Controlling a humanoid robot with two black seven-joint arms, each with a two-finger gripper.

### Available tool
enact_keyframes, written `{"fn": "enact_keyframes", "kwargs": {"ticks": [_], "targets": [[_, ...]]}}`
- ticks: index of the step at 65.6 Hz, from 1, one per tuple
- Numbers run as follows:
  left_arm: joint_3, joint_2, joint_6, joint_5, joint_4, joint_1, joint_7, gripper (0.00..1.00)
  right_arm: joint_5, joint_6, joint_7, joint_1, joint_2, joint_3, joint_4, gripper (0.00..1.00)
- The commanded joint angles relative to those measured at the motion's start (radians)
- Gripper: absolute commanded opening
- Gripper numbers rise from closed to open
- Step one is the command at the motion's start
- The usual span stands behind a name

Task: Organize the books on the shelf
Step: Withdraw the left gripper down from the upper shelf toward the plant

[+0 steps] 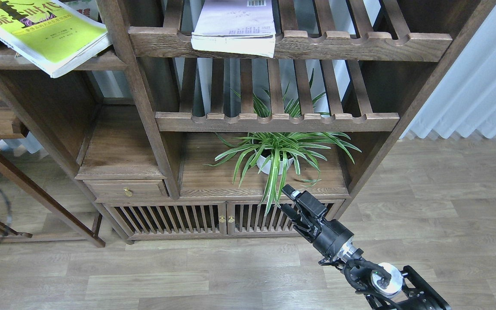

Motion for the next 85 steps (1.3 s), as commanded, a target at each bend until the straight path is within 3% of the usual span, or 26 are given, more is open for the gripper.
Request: {"fn": "enact_keyframes", "kwargs": {"ticks": [1, 15, 43, 63, 73, 85], "targets": [[0.018, -0.107, 0.000, 0.042, 0.006, 0.011, 0.000, 0.94, 0.000, 0.000, 0.008, 0.000, 0.000, 0.000, 0.000, 0.93], [0.081, -0.322, 0.000, 0.091, 0.017, 0.081, 0.002, 0.95, 0.000, 0.000, 0.010, 0.000, 0.000, 0.000, -0.002, 0.94], [0.270, -0.322, 0.000, 0.111, 0.026, 0.247, -0.008, 0.95, 0.000, 0.000, 0.011, -0.002, 0.000, 0.000, -0.003, 0.95], [0.313, -0.322, 0.000, 0.111, 0.024, 0.258, -0.008, 0.94, 0.000, 0.000, 0.013, 0.001, 0.000, 0.000, -0.014, 0.95], [0.334, -0.322, 0.000, 0.113, 0.024, 0.405, -0.003, 0.95, 0.000, 0.000, 0.016, 0.006, 0.000, 0.005, -0.011, 0.95], [0.324, -0.322, 0.000, 0.113, 0.026, 0.618, -0.005, 0.97, 0.002, 0.000, 0.062, 0.021, 0.000, 0.011, 0.001, 0.95]]}}
